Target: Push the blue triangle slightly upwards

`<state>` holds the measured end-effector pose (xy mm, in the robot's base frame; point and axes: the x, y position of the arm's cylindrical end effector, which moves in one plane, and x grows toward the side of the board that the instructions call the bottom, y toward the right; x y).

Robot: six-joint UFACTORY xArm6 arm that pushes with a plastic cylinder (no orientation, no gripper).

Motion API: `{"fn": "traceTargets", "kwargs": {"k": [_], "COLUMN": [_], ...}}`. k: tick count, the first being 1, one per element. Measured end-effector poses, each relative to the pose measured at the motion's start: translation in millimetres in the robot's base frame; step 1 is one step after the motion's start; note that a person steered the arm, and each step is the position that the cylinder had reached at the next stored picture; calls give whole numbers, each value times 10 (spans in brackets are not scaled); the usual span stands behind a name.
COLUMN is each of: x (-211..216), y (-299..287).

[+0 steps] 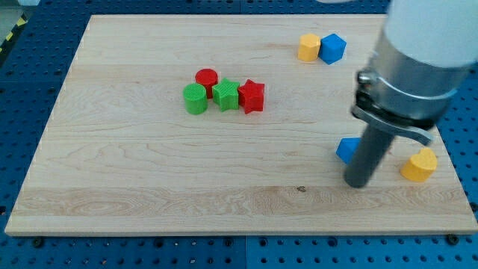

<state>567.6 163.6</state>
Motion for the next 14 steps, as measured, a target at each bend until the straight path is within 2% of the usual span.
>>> {"fn": "traceTargets", "kwargs": {"k": [2, 3, 4, 7, 10, 11, 12, 14], "x": [131, 70, -192, -242, -507, -561, -564, -666], "y": [127, 74, -52, 84, -253, -241, 53, 28]}}
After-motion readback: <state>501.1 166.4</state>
